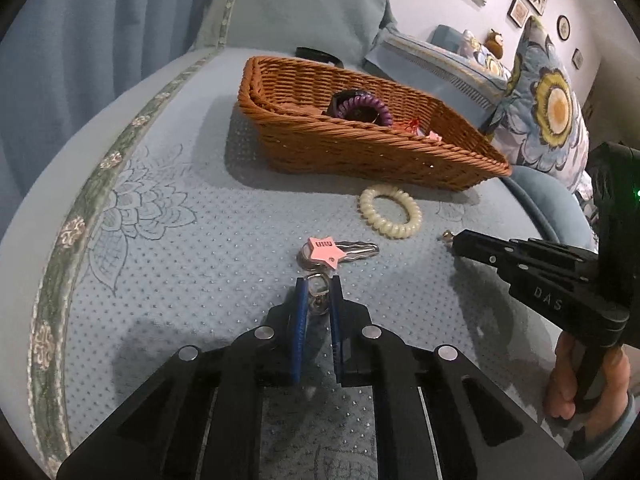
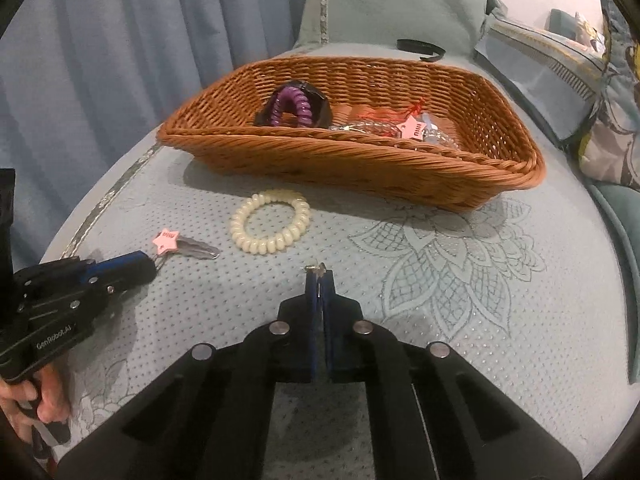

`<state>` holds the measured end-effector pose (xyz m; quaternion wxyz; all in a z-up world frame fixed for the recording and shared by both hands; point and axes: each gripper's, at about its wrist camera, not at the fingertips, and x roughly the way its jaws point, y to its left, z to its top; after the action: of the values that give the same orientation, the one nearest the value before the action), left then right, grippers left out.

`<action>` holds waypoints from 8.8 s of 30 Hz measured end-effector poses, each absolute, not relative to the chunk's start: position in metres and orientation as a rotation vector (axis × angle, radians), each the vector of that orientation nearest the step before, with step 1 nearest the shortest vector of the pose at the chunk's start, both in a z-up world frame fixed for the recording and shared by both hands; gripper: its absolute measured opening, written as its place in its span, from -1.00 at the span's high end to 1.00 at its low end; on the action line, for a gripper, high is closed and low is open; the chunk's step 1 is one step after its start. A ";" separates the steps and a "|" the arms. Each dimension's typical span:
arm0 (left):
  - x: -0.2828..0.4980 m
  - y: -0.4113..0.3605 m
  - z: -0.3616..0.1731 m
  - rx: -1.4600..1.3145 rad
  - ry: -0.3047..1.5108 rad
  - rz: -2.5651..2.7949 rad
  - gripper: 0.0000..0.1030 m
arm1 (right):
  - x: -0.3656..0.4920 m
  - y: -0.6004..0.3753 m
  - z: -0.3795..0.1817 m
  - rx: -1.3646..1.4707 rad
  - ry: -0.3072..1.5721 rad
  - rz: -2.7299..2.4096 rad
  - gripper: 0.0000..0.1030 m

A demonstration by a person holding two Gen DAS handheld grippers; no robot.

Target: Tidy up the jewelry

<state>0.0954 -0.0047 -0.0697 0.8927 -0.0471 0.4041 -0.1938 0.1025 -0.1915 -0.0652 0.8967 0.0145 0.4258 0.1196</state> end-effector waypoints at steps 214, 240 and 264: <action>0.212 -0.044 -0.013 -0.120 0.607 -0.426 0.18 | 0.248 -0.232 -0.028 0.114 0.893 0.063 0.78; 0.002 -0.010 0.008 -0.101 0.333 -0.221 -0.51 | -0.004 -0.219 -0.003 0.055 0.433 -0.002 -0.29; -0.019 -0.013 -0.013 -0.009 0.266 -0.065 -0.82 | -0.022 -0.211 -0.025 0.038 0.373 -0.029 -0.43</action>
<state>-0.0187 -0.0135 -0.0132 0.9906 -0.0046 0.1326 -0.0325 -0.0219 -0.2111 -0.0246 0.9824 0.0191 0.1854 -0.0146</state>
